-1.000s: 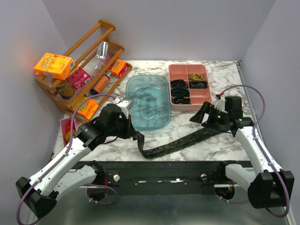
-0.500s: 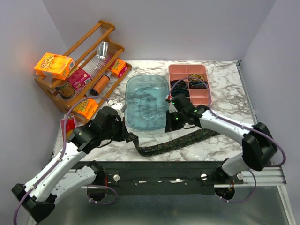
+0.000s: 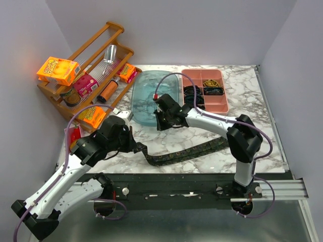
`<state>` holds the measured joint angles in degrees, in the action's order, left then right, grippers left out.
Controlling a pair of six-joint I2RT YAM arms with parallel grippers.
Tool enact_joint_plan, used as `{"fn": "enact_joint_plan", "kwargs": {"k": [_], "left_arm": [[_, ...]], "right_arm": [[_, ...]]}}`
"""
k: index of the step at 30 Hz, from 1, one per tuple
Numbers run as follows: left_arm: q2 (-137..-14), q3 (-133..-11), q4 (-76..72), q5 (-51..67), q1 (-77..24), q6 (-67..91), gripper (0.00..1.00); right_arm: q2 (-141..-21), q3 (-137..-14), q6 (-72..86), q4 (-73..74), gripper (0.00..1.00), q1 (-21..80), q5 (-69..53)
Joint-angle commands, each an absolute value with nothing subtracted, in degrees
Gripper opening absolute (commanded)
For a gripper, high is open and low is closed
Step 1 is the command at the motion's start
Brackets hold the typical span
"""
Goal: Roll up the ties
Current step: Move the bin to the center of the board.
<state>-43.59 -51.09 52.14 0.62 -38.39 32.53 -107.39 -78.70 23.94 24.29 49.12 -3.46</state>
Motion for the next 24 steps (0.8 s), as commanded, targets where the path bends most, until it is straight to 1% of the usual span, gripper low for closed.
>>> {"fn": "enact_joint_plan", "kwargs": {"k": [1, 5, 11, 17, 22, 24], "left_arm": [[-43.9, -51.9, 52.1, -1.1, -38.6, 32.9, 0.00], [-44.6, -51.7, 51.9, -1.1, -38.6, 32.5, 0.00], [-45.3, -52.0, 54.2, -3.1, -38.6, 32.0, 0.00], [-47.0, -53.8, 59.1, -5.2, -38.6, 31.7, 0.00], [-47.9, -53.4, 60.1, -7.2, -38.5, 32.3, 0.00], [-48.1, -53.4, 60.1, -7.6, -38.6, 32.6, 0.00]], "right_arm": [[-111.6, -85.5, 22.1, 25.9, 0.10, 48.2, 5.3], [-114.2, -88.0, 23.0, 26.5, 0.10, 45.9, 4.8], [-111.6, -85.8, 23.1, 26.6, 0.10, 43.9, 3.0], [-105.6, -79.4, 19.5, 27.6, 0.10, 43.9, 0.3], [-100.0, -71.9, 16.6, 28.5, 0.09, 44.6, -7.0], [-97.8, -68.6, 15.8, 28.9, 0.03, 45.5, -8.3]]}}
